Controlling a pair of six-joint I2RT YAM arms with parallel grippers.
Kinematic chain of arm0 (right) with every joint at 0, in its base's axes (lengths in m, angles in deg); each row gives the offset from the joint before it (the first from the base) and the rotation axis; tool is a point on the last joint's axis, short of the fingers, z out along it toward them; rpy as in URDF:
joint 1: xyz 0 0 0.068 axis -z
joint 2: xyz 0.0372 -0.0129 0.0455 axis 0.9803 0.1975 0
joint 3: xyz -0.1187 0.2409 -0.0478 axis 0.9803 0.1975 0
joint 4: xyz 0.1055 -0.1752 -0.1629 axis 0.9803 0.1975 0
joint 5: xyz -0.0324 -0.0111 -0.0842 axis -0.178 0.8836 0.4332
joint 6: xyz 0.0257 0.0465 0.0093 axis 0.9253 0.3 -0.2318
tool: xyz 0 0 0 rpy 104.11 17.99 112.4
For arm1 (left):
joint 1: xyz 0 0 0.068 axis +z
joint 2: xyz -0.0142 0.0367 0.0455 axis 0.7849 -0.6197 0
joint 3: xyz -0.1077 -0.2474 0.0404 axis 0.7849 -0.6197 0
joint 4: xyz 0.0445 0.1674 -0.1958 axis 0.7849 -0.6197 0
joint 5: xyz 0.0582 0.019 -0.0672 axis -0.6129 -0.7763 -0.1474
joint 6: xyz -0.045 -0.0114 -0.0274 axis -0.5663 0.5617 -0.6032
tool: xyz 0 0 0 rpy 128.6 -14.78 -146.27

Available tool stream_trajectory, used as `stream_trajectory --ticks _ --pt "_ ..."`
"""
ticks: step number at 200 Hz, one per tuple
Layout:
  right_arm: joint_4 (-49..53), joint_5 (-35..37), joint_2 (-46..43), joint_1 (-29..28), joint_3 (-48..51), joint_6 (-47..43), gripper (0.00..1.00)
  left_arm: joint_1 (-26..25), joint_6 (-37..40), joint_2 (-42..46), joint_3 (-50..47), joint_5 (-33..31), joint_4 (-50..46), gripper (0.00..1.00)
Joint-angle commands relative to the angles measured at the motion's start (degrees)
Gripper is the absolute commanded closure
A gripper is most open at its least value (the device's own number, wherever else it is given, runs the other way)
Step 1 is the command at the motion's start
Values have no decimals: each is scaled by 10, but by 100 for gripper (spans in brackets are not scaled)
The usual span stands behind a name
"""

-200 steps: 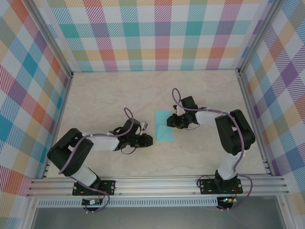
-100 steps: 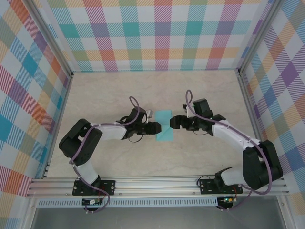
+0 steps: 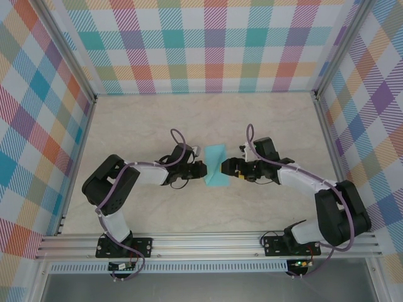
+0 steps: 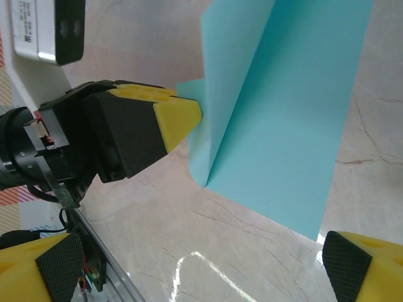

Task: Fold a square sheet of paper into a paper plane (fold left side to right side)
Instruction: Turn over the paper at the center of the table.

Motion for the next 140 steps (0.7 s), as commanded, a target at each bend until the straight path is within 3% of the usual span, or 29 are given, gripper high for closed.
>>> stream_trajectory --ticks 1,23,93,130,140 --pt "-47 -38 37 3 -27 24 0 11 0 20 -11 -13 25 90" --pt "-56 -49 76 -3 -54 25 4 10 2 18 -11 -9 26 90" --pt "17 19 187 -27 -160 15 21 11 0 16 -6 -3 31 88" --pt "17 14 231 -34 -185 19 41 11 -2 21 -4 -3 33 76" --pt "15 12 235 -35 -186 19 47 10 -2 28 -7 -4 35 69"
